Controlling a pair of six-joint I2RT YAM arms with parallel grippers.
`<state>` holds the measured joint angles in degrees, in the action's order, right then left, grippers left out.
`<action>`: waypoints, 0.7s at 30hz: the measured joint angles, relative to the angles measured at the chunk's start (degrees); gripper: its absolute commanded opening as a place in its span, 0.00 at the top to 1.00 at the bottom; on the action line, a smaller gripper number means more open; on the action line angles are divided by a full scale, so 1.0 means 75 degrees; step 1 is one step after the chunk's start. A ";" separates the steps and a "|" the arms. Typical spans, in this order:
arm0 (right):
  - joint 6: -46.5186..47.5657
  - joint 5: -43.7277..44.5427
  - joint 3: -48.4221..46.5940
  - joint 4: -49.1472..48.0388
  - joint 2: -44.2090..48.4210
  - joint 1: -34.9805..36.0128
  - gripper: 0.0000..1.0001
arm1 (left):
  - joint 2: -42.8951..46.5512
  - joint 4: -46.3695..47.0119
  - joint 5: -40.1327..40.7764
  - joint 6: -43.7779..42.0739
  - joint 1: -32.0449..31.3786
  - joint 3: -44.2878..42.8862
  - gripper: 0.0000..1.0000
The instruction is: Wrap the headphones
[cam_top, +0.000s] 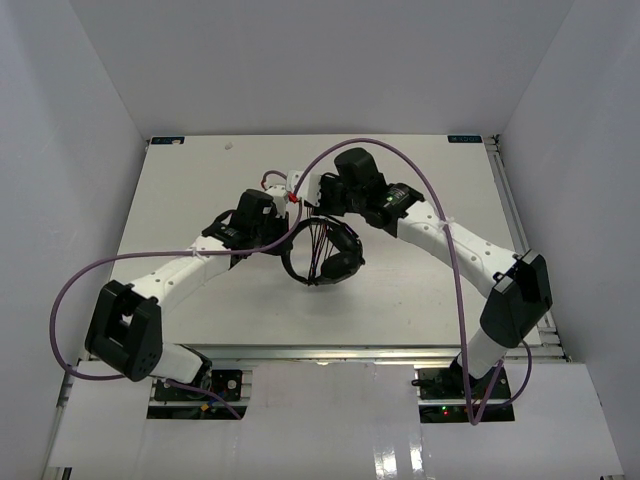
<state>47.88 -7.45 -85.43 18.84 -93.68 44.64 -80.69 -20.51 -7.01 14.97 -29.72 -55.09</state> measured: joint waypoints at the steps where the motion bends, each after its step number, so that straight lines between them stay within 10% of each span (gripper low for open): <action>1: 0.0027 -0.0042 0.0000 -0.0029 -0.0052 -0.0008 0.92 | -0.0010 0.0000 -0.0008 -0.0036 -0.0002 -0.0002 1.00; 21: -0.0855 -0.2217 0.0157 0.0114 -0.0146 -0.1433 0.84 | 0.0572 0.0051 -0.0179 -0.0077 0.0020 -0.0027 1.00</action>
<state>41.47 -24.08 -84.25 19.70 -94.78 33.89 -76.40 -20.13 -8.35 14.40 -29.56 -55.29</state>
